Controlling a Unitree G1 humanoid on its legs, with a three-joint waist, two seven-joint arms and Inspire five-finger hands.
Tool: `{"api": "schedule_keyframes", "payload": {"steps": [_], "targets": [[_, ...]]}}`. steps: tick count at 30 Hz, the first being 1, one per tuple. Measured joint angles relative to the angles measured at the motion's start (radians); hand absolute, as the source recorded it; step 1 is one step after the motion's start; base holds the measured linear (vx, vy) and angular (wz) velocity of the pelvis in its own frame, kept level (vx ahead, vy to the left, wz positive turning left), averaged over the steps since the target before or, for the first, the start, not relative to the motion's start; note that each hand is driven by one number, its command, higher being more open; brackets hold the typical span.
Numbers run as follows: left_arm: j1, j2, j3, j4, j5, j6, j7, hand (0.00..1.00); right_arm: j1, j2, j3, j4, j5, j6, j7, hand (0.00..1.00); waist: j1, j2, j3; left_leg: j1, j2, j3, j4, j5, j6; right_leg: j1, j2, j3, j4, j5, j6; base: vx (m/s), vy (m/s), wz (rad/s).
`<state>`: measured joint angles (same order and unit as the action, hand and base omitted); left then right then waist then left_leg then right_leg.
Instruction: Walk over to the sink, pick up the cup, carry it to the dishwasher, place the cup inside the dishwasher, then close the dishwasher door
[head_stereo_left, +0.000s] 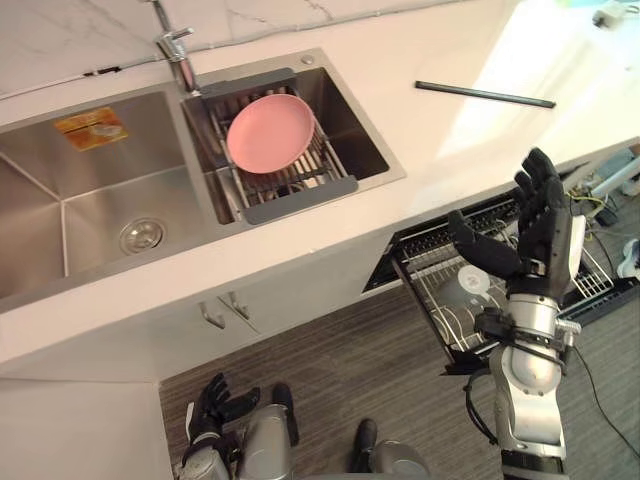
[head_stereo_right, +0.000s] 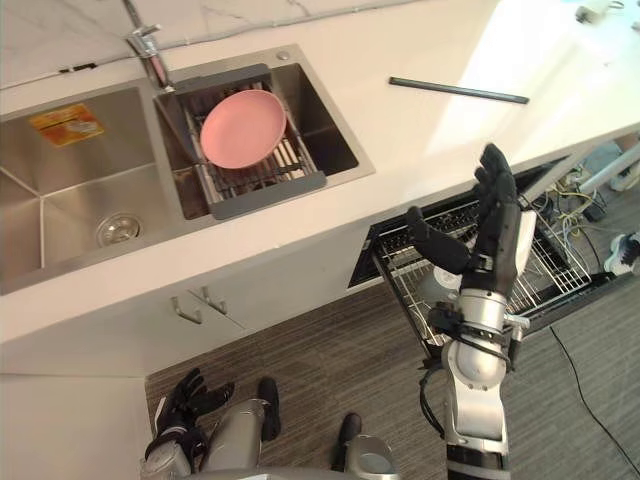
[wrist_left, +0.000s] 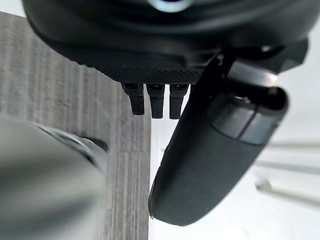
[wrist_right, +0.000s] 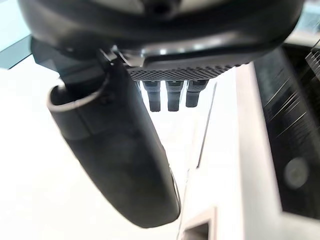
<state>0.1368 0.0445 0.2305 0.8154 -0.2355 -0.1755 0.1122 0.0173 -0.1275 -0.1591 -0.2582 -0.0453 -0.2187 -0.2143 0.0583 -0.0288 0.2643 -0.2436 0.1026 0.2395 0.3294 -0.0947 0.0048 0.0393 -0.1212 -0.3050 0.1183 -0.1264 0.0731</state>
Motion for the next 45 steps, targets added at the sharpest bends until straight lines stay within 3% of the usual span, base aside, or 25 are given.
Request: {"api": "schedule_keyframes", "payload": {"steps": [3, 5, 7, 8, 10, 11, 13, 15, 16, 19, 23, 24, 25, 26, 27, 29, 36, 40, 41, 45], "targets": [[0.016, 0.015, -0.001, 0.005, 0.003, -0.001, 0.0, 0.9, -0.018, -0.026, 0.06, 0.006, -0.041, 0.0, 0.015, 0.9, 0.003, -0.003, -0.001, 0.009, -0.036, -0.005, 0.053, -0.06, 0.016, -0.003, -0.053, -0.008, 0.097, -0.075, 0.012, 0.03, 0.147, 0.18], [0.04, 0.036, -0.002, 0.01, 0.006, -0.001, -0.001, 0.9, -0.028, -0.04, 0.09, 0.034, -0.079, 0.0, 0.02, 0.9, -0.001, -0.029, -0.018, 0.018, -0.075, -0.014, 0.104, -0.115, 0.03, -0.023, -0.119, -0.013, 0.244, -0.157, 0.029, 0.1, 0.185, 0.22], [0.046, 0.05, -0.024, 0.019, 0.025, -0.001, 0.005, 0.9, -0.05, -0.068, 0.105, 0.072, -0.088, 0.001, 0.023, 0.9, -0.008, -0.031, -0.02, 0.032, -0.095, -0.039, 0.12, -0.138, 0.047, -0.081, -0.15, 0.034, 0.427, -0.151, 0.0, 0.16, 0.144, 0.43], [0.047, 0.064, -0.039, 0.019, 0.032, -0.001, 0.004, 0.9, -0.053, -0.084, 0.107, 0.094, -0.105, 0.001, 0.027, 0.9, -0.02, -0.032, -0.021, 0.047, -0.103, -0.073, 0.121, -0.141, 0.061, -0.141, -0.145, 0.103, 0.557, -0.124, -0.054, 0.17, 0.138, 0.7], [0.046, 0.073, -0.044, 0.018, 0.04, -0.001, 0.006, 0.9, -0.053, -0.094, 0.108, 0.105, -0.116, 0.002, 0.037, 0.9, -0.034, -0.036, -0.024, 0.064, -0.114, -0.121, 0.113, -0.14, 0.057, -0.163, -0.113, 0.17, 0.592, -0.168, -0.044, 0.21, 0.041, 0.84], [0.04, 0.076, -0.043, 0.017, 0.04, -0.001, 0.01, 0.9, -0.063, -0.117, 0.119, 0.105, -0.122, 0.002, 0.043, 0.9, -0.037, -0.041, -0.027, 0.085, -0.124, -0.16, 0.086, -0.133, 0.047, -0.203, -0.066, 0.237, 0.562, -0.194, -0.047, 0.23, -0.036, 0.84], [0.035, 0.078, -0.044, 0.017, 0.04, -0.002, 0.014, 0.9, -0.087, -0.15, 0.13, 0.116, -0.14, 0.0, 0.056, 0.9, -0.049, -0.039, -0.027, 0.103, -0.124, -0.206, 0.06, -0.123, 0.035, -0.248, -0.01, 0.297, 0.478, -0.191, -0.04, 0.24, -0.083, 0.87], [0.033, 0.085, -0.045, 0.017, 0.041, -0.004, 0.014, 0.9, -0.087, -0.183, 0.13, 0.115, -0.154, 0.0, 0.057, 0.9, -0.048, -0.056, -0.038, 0.106, -0.142, -0.237, 0.077, -0.124, 0.015, -0.265, 0.009, 0.334, 0.319, -0.089, -0.033, 0.24, -0.13, 0.86], [0.029, 0.077, -0.045, 0.029, 0.041, 0.0, 0.015, 0.9, -0.081, -0.199, 0.128, 0.118, -0.154, 0.001, 0.057, 0.9, -0.057, -0.041, -0.047, 0.102, -0.142, -0.268, 0.097, -0.134, 0.002, -0.254, 0.013, 0.325, 0.33, -0.071, 0.006, 0.23, -0.125, 0.69], [0.045, 0.051, -0.044, 0.022, 0.042, -0.007, 0.015, 0.9, -0.06, -0.212, 0.129, 0.118, -0.153, 0.003, 0.062, 0.9, -0.046, 0.013, -0.083, 0.096, -0.082, -0.283, 0.099, -0.149, -0.023, -0.188, 0.058, 0.255, 0.241, -0.058, -0.02, 0.29, -0.148, 0.51], [0.045, 0.047, -0.044, 0.021, 0.042, -0.005, 0.014, 0.9, 0.007, -0.209, 0.127, 0.116, -0.153, 0.004, 0.068, 0.9, -0.04, 0.019, -0.079, 0.067, -0.017, -0.198, 0.317, -0.143, -0.044, -0.026, 0.092, 0.198, 0.126, -0.048, -0.039, 0.2, -0.099, 0.38], [0.045, 0.046, -0.044, 0.021, 0.042, -0.005, 0.014, 0.9, 0.008, -0.205, 0.126, 0.113, -0.153, 0.004, 0.068, 0.9, -0.039, 0.017, -0.076, 0.051, -0.012, -0.186, 0.353, -0.135, -0.057, -0.005, 0.089, 0.196, 0.111, -0.047, -0.042, 0.16, 0.005, 0.05], [0.042, 0.045, -0.044, 0.021, 0.042, -0.005, 0.014, 0.9, 0.008, -0.2, 0.125, 0.107, -0.153, 0.0, 0.062, 0.9, -0.037, 0.016, -0.075, 0.046, -0.003, -0.163, 0.34, -0.167, -0.048, 0.01, 0.084, 0.199, 0.102, -0.046, -0.043, 0.13, 0.042, 0.03], [0.038, 0.045, -0.044, 0.019, 0.043, -0.005, 0.014, 0.9, 0.008, -0.2, 0.118, 0.101, -0.153, -0.001, 0.06, 0.9, -0.044, 0.027, -0.073, 0.05, 0.008, -0.158, 0.202, -0.129, -0.053, 0.01, 0.089, 0.196, 0.102, -0.047, -0.042, 0.11, 0.065, 0.01], [0.032, 0.046, -0.044, 0.018, 0.044, -0.005, 0.014, 0.9, 0.009, -0.199, 0.113, 0.101, -0.153, -0.001, 0.06, 0.9, -0.044, 0.032, -0.069, 0.058, 0.012, -0.159, 0.161, -0.124, -0.047, 0.01, 0.092, 0.197, 0.101, -0.047, -0.041, 0.09, 0.095, 0.09], [0.02, 0.059, -0.045, 0.014, 0.065, -0.006, 0.014, 0.9, 0.018, -0.187, 0.108, 0.099, -0.153, 0.0, 0.063, 0.9, -0.044, 0.019, -0.066, 0.096, -0.024, -0.16, 0.077, -0.109, -0.025, 0.015, 0.072, 0.221, 0.065, -0.042, -0.03, 0.09, 0.141, 0.11], [0.043, 0.065, -0.04, 0.016, 0.082, -0.006, 0.015, 0.9, 0.024, -0.188, 0.105, 0.099, -0.194, 0.0, 0.078, 0.9, -0.045, 0.024, -0.063, 0.166, -0.052, -0.145, -0.005, -0.084, -0.015, 0.058, 0.049, 0.261, 0.018, -0.035, -0.02, 0.02, 0.036, -0.03], [0.036, 0.064, -0.041, 0.02, 0.114, -0.005, 0.012, 0.9, 0.038, -0.196, 0.104, 0.133, -0.234, 0.003, 0.086, 0.9, -0.056, 0.023, -0.064, 0.181, -0.051, -0.139, -0.084, -0.033, -0.026, 0.036, 0.054, 0.274, 0.016, -0.017, -0.018, -0.01, -0.039, -0.06], [0.034, 0.066, -0.044, 0.051, 0.117, -0.003, 0.012, 0.9, 0.073, -0.216, 0.103, 0.167, -0.274, 0.022, 0.088, 0.9, -0.072, 0.023, -0.085, 0.187, -0.071, -0.14, -0.219, 0.098, -0.022, -0.006, 0.053, 0.299, -0.037, 0.043, -0.015, 0.0, 0.0, 0.0], [0.034, 0.066, -0.044, 0.051, 0.117, -0.003, 0.012, 0.9, 0.073, -0.216, 0.104, 0.167, -0.275, 0.022, 0.088, 0.9, -0.072, 0.023, -0.085, 0.187, -0.071, -0.14, -0.219, 0.098, -0.022, -0.006, 0.052, 0.299, -0.037, 0.043, -0.015, 0.0, 0.0, 0.0]]}}
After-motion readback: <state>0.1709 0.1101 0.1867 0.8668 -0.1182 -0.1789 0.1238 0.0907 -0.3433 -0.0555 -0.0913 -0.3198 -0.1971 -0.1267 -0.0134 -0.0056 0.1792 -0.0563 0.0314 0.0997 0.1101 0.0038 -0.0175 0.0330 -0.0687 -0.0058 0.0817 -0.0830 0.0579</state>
